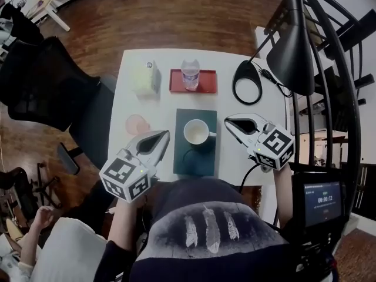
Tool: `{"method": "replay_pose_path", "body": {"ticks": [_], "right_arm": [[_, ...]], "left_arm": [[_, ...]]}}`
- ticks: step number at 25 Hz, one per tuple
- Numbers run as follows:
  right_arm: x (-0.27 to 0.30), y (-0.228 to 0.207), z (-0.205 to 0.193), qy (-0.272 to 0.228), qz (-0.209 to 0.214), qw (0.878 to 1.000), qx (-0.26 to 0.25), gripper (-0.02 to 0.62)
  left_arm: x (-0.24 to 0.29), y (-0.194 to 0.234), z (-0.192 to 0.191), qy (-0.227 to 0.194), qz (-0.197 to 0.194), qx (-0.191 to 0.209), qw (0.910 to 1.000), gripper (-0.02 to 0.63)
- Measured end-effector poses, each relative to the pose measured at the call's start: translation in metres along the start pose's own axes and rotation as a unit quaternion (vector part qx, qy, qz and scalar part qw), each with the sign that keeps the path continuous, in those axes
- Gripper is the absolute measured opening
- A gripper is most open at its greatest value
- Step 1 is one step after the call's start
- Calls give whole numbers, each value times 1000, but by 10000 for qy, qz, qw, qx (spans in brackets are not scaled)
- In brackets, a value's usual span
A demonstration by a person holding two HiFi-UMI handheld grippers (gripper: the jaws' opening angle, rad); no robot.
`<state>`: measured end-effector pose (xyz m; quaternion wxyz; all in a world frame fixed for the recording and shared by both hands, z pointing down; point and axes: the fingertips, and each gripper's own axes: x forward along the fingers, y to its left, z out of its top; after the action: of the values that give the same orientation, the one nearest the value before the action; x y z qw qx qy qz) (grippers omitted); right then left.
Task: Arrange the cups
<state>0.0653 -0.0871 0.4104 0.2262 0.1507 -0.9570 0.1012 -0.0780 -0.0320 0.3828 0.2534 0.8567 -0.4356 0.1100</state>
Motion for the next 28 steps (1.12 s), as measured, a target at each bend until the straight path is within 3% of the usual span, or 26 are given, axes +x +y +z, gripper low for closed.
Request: {"method": "replay_pose_path", "body": {"ticks": [10,15,20,26,28], "right_arm": [[7,-1,-7,74,43,10000,13,3],[9,-2,-2,69,27,10000,-39,3],[9,-3,-2,107,-24,9999,-95,2],[6,-5,-3,37,-88,9999,66,2],[6,-5,-5,66,-119,9999,58,3]], "left_arm": [[-16,20,-16,2,385,-208,9990,15],[-23,29,-10,-264,561,-380,9974,15],[-36,58,-7,-258,1005,-310,9941,15],[-60,108,-19,285,1844,151,9823,17],[-62,121,-29,523,1946,236,9792,221]]}}
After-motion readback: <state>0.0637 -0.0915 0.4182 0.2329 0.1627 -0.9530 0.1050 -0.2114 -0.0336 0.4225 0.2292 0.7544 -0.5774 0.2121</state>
